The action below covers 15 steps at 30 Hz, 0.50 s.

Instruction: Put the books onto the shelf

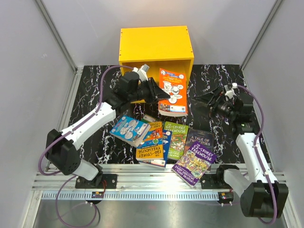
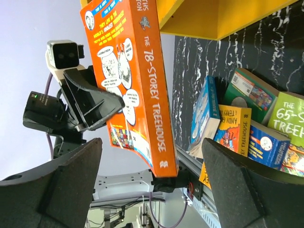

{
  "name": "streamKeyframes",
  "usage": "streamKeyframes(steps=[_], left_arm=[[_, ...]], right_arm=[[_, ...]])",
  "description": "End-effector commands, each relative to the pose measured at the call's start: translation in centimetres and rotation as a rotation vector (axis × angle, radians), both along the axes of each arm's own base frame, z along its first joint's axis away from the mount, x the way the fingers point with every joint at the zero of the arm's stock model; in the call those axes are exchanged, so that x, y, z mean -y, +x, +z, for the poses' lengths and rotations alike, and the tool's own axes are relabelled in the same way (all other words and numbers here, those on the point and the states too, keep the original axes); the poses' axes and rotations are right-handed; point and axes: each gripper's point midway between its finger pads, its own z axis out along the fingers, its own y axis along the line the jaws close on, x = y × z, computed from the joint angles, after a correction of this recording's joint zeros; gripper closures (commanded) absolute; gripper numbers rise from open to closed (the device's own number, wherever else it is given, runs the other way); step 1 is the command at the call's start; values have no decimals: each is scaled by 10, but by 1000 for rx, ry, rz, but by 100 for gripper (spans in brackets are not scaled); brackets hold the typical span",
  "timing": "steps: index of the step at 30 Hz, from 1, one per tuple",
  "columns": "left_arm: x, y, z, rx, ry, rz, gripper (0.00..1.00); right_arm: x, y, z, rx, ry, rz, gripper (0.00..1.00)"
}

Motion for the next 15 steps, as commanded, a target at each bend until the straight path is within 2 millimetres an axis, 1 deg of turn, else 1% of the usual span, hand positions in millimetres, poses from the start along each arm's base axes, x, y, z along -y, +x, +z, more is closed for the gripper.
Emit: streamKeyframes(steps=[1, 2, 4, 5, 6, 7, 8, 9, 11, 12, 14, 15], left_arm=[[8, -8, 62, 147, -149, -38, 100], [9, -7, 59, 139, -148, -35, 100], [12, -6, 59, 129, -151, -36, 100], [13, -5, 62, 134, -154, -35, 100], [15, -4, 62, 133, -154, -33, 100], [15, -4, 63, 136, -156, -32, 100], [14, -3, 63, 137, -153, -21, 100], [14, -2, 63, 135, -149, -17, 100], [11, 1, 59, 126, -125, 9, 100], [9, 1, 58, 131, -116, 17, 100], [5, 2, 54, 123, -95, 40, 100], [3, 2, 53, 123, -89, 46, 100]], right_arm=[[-12, 2, 15, 71, 35, 59, 7], [-23, 0, 11, 64, 25, 96, 9], [-34, 1, 7, 63, 5, 110, 10], [-46, -2, 3, 58, -5, 144, 11], [-52, -3, 1, 57, -10, 158, 13], [-57, -1, 1, 57, -12, 159, 18], [-62, 1, -1, 56, -14, 172, 26], [-67, -1, 0, 57, -15, 189, 41], [-68, 0, 1, 60, -21, 195, 59], [-68, -1, 0, 56, -29, 192, 72], [-65, -1, 0, 61, -58, 178, 77], [-64, 0, -1, 59, -69, 169, 82]])
